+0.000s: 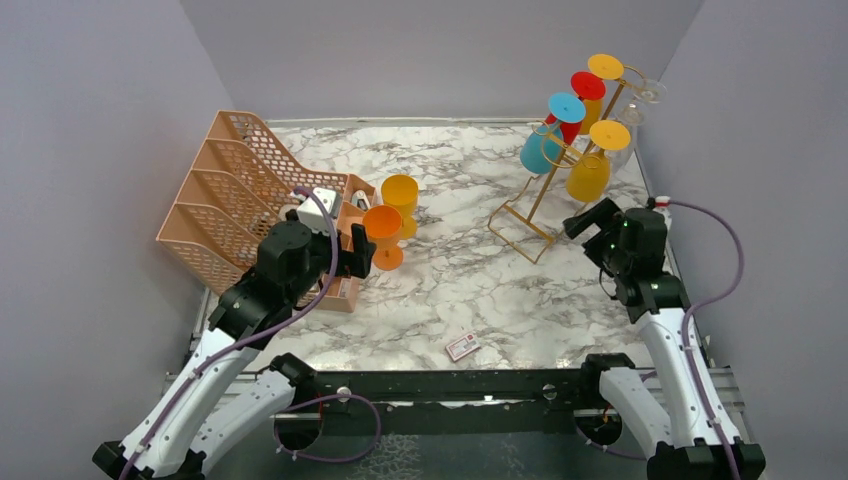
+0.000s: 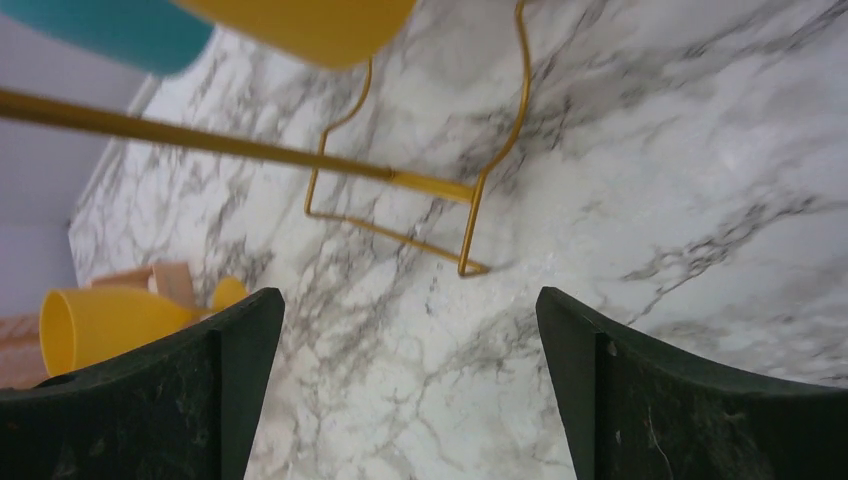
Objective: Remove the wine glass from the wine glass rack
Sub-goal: Pick up the wine glass from the wine rack.
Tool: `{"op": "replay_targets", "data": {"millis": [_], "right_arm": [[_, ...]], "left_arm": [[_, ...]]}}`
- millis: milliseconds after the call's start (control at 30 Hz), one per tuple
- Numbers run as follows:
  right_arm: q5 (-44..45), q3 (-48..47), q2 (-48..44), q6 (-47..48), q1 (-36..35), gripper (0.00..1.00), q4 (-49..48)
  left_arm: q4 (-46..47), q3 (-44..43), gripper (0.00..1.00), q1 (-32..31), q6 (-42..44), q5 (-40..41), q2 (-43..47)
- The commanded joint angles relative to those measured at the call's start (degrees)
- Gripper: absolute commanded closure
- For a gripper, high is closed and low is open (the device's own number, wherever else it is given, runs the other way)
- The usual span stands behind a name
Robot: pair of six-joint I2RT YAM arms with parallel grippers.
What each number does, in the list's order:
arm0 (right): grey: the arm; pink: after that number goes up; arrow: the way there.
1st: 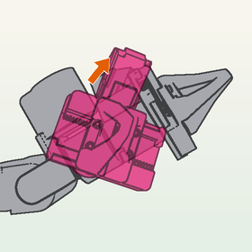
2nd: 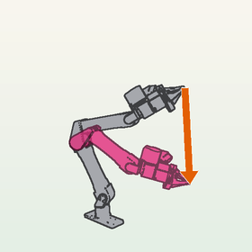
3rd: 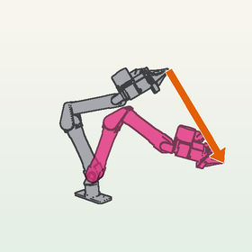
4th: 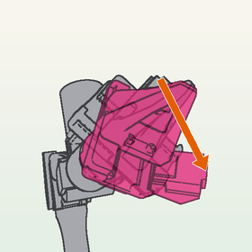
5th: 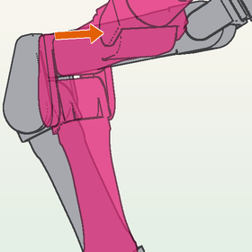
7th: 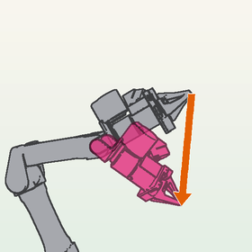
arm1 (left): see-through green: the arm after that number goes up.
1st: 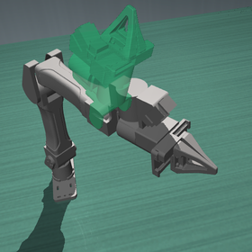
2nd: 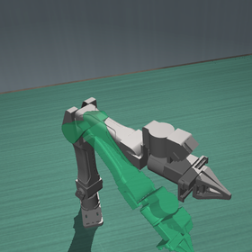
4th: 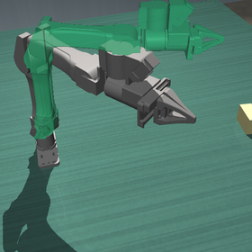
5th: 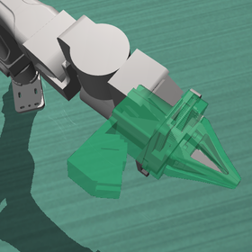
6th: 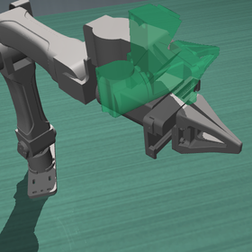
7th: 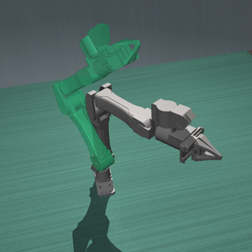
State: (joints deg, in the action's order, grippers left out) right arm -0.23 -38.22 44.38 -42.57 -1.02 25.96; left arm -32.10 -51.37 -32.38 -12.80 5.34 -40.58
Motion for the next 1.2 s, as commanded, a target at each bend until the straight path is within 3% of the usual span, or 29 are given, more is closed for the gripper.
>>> {"op": "replay_targets", "data": {"millis": [0, 100, 400, 567, 867, 967, 1167], "right_arm": [[21.05, -7.18, -2.26, -1.25, 0.4, 0.01, 6.64], [22.18, -6.27, -3.92, 5.97, 0.4, 0.01, 1.23], [24.78, -12.43, 0.65, 12.69, 0.89, 0.01, -2.61], [9.89, -18.94, 8.46, 9.61, 10.75, 0.01, -0.36], [-18.54, -21.54, 11.8, 7.13, 29.74, 0.0, -1.51], [-22.08, -25.48, 12.42, 7.41, 30.11, 0.0, 1.74], [-17.07, -27.19, 8.17, 9.9, 30.11, 0.0, 8.21]], "left_arm": [[0.03, 3.74, 0.01, -0.27, 1.06, 10.03, 5.67], [0.67, 5.85, 0.01, -0.23, 0.83, 12.54, 8.54], [2.05, 9.17, 0.01, -0.23, 2.41, 14.92, 10.97], [2.61, 9.67, 0.01, -0.23, 2.34, 16.47, 12.15], [3.44, 10.98, 0.01, -0.23, 2.82, 20.92, 14.2], [4.82, 11.65, 0.01, -0.23, 2.63, 22.3, 12.84], [4.16, 10.3, 0.01, -0.05, 1.83, 22.54, 8.14]]}}
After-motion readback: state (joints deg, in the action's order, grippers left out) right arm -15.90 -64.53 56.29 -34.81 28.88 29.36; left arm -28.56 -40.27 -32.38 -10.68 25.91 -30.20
